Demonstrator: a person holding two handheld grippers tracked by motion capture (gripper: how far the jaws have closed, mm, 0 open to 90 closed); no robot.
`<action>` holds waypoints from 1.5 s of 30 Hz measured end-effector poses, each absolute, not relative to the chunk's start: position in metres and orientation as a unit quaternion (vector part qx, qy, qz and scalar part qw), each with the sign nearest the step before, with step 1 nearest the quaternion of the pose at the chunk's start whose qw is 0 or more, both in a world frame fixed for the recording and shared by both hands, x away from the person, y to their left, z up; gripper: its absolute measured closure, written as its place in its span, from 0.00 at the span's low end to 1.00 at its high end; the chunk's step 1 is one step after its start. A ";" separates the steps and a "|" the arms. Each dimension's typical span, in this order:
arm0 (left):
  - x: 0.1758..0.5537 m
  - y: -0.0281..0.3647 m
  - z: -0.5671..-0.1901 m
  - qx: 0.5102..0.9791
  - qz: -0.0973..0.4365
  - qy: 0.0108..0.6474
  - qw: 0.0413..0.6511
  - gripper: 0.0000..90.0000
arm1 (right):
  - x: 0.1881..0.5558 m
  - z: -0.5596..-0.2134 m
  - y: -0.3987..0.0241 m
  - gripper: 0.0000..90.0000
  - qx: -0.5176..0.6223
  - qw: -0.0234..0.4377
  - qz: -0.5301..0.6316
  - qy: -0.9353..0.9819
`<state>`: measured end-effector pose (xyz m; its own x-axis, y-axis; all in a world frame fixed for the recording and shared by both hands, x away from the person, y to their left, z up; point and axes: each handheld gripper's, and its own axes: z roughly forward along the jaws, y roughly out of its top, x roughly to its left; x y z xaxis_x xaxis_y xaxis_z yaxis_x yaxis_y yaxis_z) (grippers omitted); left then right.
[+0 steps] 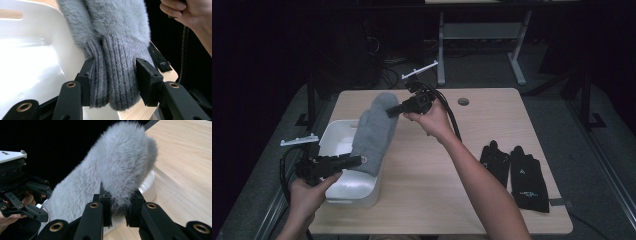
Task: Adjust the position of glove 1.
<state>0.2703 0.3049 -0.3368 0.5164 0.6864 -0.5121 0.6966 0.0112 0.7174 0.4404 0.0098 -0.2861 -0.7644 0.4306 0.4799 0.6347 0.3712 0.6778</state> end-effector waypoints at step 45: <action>0.266 0.334 -0.380 0.693 -0.011 0.542 0.474 0.57 | 0.453 -0.327 0.070 0.87 -0.328 0.133 -0.412 -0.840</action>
<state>0.2661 0.3341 -0.3799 0.4115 0.7419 -0.5293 0.7623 0.0382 0.6461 0.4527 0.0702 -0.3269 -0.7498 0.4405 0.4937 0.6600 0.4452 0.6051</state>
